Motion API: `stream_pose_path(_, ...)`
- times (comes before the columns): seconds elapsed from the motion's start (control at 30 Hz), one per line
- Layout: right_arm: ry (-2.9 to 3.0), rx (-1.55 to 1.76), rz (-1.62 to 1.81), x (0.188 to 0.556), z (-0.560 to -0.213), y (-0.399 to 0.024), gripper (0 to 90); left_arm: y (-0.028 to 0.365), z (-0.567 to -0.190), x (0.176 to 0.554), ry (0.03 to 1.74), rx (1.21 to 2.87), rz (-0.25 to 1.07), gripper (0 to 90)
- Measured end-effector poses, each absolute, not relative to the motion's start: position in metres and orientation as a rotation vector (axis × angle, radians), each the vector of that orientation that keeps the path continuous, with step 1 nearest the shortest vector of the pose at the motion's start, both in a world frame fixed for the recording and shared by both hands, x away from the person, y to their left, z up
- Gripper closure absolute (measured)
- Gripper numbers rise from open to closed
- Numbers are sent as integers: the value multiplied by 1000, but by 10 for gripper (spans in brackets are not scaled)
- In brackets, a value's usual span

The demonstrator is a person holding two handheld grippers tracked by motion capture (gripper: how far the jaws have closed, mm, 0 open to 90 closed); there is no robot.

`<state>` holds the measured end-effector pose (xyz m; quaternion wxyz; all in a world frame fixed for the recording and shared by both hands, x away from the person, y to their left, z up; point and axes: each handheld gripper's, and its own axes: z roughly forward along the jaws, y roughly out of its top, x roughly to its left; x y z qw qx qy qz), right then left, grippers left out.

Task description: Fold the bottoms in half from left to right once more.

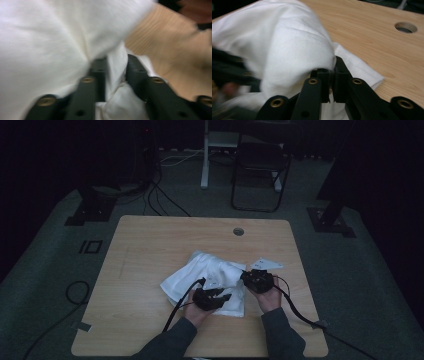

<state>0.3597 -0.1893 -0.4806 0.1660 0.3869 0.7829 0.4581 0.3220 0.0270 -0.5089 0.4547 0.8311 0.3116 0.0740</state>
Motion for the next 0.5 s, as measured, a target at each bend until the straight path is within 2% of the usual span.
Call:
stream_pose_path(0.07,2204,1171,1310,367,-484,-194,869,31,-494,315,751,2040,189,598)
stream_pose_path(0.17,2188,1232,1322,376,-490,-203,867,42,-467,305,714,1992,218,570)
stream_pose_path(0.3,2201,1279,1308,386,-496,-209,859,69,-434,303,731,1936,387,552)
stream_pose_path(0.4,2216,1298,1295,394,-499,-210,852,84,-433,317,829,1950,473,554)
stream_pose_path(0.5,2225,1309,1284,399,-500,-210,845,90,-452,334,902,2007,412,557)
